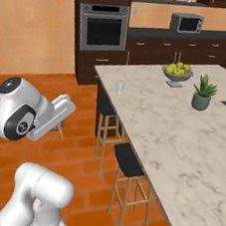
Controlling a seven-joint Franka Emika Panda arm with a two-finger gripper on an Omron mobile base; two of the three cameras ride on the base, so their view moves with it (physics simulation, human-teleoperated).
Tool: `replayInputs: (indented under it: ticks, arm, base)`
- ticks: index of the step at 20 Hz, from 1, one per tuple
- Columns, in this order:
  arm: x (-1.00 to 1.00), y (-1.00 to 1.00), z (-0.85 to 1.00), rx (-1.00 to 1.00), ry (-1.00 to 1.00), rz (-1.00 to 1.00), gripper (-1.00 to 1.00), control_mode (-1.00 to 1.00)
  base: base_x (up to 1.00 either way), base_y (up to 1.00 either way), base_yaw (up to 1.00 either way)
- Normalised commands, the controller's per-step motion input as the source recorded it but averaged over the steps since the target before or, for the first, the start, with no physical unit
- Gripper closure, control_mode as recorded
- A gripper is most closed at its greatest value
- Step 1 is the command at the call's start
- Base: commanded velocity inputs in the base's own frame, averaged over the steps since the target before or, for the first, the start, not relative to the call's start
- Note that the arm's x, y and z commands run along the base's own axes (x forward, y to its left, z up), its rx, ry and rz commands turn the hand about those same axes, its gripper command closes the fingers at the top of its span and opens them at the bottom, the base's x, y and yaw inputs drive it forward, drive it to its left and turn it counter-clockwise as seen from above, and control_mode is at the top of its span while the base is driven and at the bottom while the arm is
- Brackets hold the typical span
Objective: Take a straw from the drawer in front and place it inside the glass cup on the dining counter.
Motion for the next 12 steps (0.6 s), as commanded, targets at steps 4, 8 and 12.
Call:
replayInputs:
  ticks: [4,8,12]
  arm:
    - [0.00,0.00,0.00,0.00,0.00,0.00,1.00,1.00]
    - [0.00,0.00,0.00,0.00,0.00,0.00,1.00,1.00]
    - [0.00,0.00,0.00,0.00,0.00,0.00,1.00,1.00]
  base:
    - [0.86,0.78,-0.26]
    - [0.85,0.69,-0.25]
    - [0.81,0.54,-0.25]
